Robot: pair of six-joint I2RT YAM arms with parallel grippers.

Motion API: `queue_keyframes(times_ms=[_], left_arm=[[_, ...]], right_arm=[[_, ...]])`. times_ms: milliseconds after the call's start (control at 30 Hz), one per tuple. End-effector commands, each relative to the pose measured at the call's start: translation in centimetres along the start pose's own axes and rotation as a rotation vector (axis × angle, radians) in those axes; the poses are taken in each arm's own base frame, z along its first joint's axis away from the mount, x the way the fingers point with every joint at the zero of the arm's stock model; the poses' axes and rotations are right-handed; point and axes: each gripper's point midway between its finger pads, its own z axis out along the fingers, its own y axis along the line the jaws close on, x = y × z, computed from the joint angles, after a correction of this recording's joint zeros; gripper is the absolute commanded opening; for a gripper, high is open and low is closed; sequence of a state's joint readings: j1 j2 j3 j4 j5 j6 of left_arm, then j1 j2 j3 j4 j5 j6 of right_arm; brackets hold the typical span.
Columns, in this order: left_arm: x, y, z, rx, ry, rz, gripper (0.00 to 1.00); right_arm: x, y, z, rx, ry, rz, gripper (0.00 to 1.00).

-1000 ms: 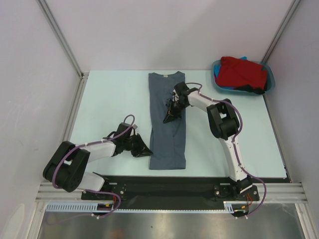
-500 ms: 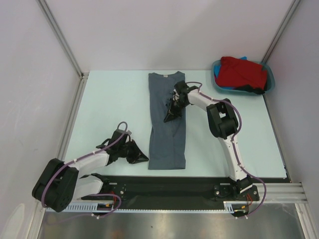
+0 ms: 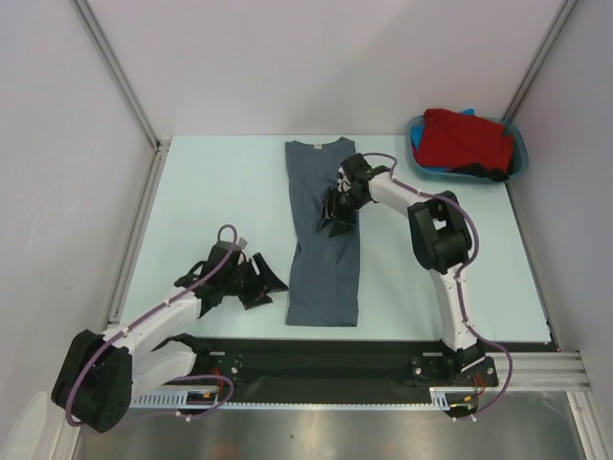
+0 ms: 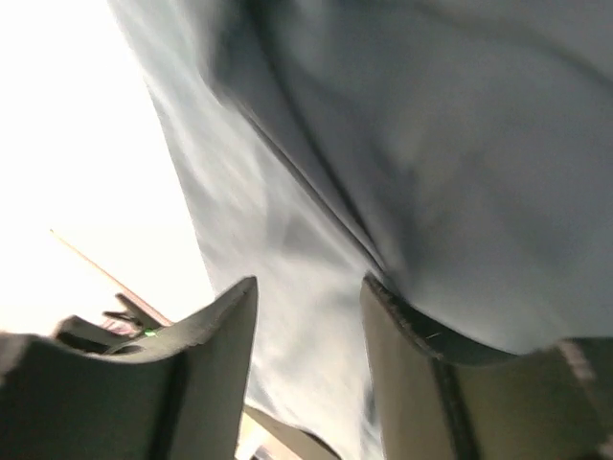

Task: Fold and stack the t-shirts
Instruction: Fold the tshirt

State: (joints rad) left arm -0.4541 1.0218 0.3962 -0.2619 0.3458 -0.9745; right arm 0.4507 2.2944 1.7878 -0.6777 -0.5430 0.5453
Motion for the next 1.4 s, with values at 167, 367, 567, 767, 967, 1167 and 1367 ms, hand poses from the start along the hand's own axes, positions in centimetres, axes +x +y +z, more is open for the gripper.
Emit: queue_keyframes(times_ms=[167, 367, 567, 767, 967, 1167, 1367], left_arm=[[-1.9, -2.0, 0.1, 0.024, -0.039, 0.08, 0.73], [-1.6, -2.0, 0.5, 0.027, -0.017, 0.08, 0.74], [-1.2, -2.3, 1.1, 0.046, 0.02, 0.089, 0.74], [-0.4, -2.0, 1.6, 0.049, 0.064, 0.132, 0.73], [0.9, -1.1, 2.1, 0.076, 0.109, 0.106, 0.73], [1.9, -0.4, 2.2, 0.084, 0.134, 0.075, 0.73], [2.4, -0.1, 2.0, 0.084, 0.141, 0.069, 0.73]], right_arm=[[1.2, -1.6, -10.7, 0.16, -0.187, -0.055, 0.6], [5.4, -3.3, -13.5, 0.28, -0.114, -0.039, 0.56], [12.4, -5.4, -12.8, 0.28, 0.043, 0.042, 0.52], [16.5, -6.8, -12.9, 0.208, 0.055, 0.139, 0.52], [18.2, -5.5, -12.1, 0.053, 0.051, 0.202, 0.52], [20.9, -5.8, -9.9, -0.077, 0.11, 0.297, 0.53], [21.7, -6.0, -8.7, -0.107, 0.117, 0.324, 0.51]])
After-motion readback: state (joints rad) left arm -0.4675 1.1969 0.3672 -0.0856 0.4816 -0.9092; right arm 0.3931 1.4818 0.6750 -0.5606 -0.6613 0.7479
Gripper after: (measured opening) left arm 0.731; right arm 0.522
